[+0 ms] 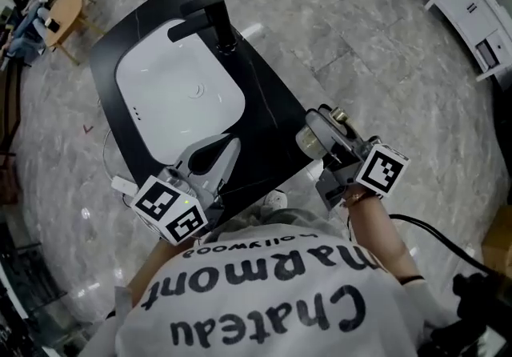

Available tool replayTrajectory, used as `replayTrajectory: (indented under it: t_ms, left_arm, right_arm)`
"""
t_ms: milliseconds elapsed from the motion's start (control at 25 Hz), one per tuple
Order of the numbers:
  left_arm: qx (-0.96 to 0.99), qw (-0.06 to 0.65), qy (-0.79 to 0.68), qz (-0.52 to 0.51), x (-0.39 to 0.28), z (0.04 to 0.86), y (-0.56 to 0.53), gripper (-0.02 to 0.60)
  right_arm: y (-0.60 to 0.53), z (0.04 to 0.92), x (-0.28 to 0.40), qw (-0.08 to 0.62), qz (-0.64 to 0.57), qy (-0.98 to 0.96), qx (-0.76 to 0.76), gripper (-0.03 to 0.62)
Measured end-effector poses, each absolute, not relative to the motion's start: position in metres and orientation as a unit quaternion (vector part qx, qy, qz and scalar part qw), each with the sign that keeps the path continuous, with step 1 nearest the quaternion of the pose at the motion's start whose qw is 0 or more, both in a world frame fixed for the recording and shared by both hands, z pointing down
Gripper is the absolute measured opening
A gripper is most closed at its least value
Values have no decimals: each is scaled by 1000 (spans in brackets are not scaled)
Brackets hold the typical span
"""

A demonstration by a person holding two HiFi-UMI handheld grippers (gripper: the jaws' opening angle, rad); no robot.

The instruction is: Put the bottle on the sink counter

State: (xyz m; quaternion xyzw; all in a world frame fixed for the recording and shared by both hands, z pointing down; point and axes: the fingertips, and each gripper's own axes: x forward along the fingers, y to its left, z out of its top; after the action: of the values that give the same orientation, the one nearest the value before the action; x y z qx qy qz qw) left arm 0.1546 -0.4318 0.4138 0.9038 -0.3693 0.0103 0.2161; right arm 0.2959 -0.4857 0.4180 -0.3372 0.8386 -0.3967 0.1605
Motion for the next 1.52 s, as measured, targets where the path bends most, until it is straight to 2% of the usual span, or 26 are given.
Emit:
replayTrajectory:
  t_ms: [120,280,680,1080,1520]
  left_arm:
    - [883,244,-401,13,146,430,-438,14]
    - [868,240,-434,30,132,440,-439,14]
    - [836,263,-482,7,105,439,-456,14]
    - [852,256,-457,1,124,432,-461,14]
    - [858,252,-446,-4,119,429,-455,14]
  right_arm:
    - [-500,441,288,125,-408,839,-339,347]
    - [-510,469,283,72,-408,838,-355,347]
    - [-509,499,268,-69,-297,879,-366,347]
    - [-499,516,259,-129,-226,891,-371,347]
    - [-486,517,262,-139,-199,894,-376,347]
